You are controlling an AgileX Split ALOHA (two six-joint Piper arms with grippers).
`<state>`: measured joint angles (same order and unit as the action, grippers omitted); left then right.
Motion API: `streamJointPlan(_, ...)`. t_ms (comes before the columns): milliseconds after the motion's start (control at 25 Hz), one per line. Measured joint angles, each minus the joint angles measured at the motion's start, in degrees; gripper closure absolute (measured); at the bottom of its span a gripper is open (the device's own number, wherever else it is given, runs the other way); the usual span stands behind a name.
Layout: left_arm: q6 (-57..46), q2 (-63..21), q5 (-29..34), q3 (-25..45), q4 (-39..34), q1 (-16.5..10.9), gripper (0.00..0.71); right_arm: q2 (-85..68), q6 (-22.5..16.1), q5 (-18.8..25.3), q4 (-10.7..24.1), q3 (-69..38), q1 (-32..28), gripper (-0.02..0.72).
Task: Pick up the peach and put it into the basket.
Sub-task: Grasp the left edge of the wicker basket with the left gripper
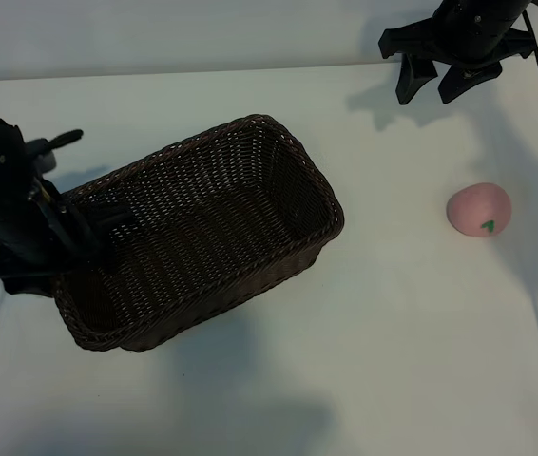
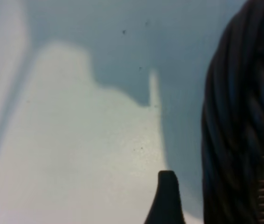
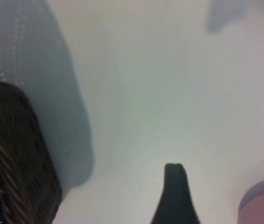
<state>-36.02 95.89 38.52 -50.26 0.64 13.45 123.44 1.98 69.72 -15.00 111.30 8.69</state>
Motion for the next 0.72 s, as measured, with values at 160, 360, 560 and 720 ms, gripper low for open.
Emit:
streamJointPlan(160, 1.4, 2.2, -2.2, 0.4, 1.7, -0.1, 0.112, 0.0, 0.1, 0.0, 0.0, 0.0, 0.0, 0.178)
streamJointPlan(360, 1.4, 3.8, -3.0, 0.4, 1.8, -0.2, 0.193, 0.0, 0.1, 0.0, 0.0, 0.0, 0.0, 0.178)
streamJointPlan(560, 1.1, 3.8, -4.3, 0.4, 2.4, -0.2, 0.426, 0.0, 0.1, 0.0, 0.0, 0.0, 0.0, 0.178)
streamJointPlan(720, 1.3, 3.8, -4.4, 0.4, 2.7, -0.2, 0.427, 0.0, 0.1, 0.0, 0.0, 0.0, 0.0, 0.178)
